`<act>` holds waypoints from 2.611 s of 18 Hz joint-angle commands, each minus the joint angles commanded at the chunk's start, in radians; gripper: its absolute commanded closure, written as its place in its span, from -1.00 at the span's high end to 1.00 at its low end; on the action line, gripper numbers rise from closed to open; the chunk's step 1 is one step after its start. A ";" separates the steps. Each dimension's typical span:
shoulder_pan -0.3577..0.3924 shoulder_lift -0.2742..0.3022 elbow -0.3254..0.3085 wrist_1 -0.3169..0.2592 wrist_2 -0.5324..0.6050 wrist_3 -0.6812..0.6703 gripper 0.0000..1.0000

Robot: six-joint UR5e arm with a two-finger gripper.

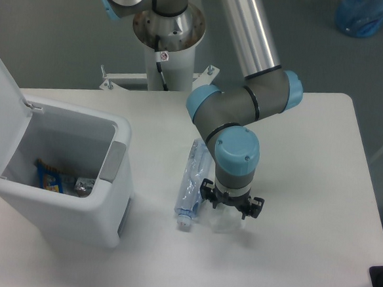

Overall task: Place the trash in the trash can
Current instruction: 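Lower the gripper onto the plastic bag and close on it, then lift the plastic bag and carry it over the trash can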

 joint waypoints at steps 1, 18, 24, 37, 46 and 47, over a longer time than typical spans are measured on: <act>0.000 0.000 0.002 -0.002 -0.005 -0.015 -1.00; 0.046 0.011 0.208 0.008 -0.446 -0.297 -1.00; 0.074 0.054 0.287 0.009 -0.615 -0.425 -1.00; 0.028 0.268 0.267 0.008 -0.885 -0.580 -1.00; -0.067 0.455 -0.012 0.031 -0.881 -0.537 -0.99; -0.067 0.471 -0.049 0.037 -0.879 -0.499 -0.87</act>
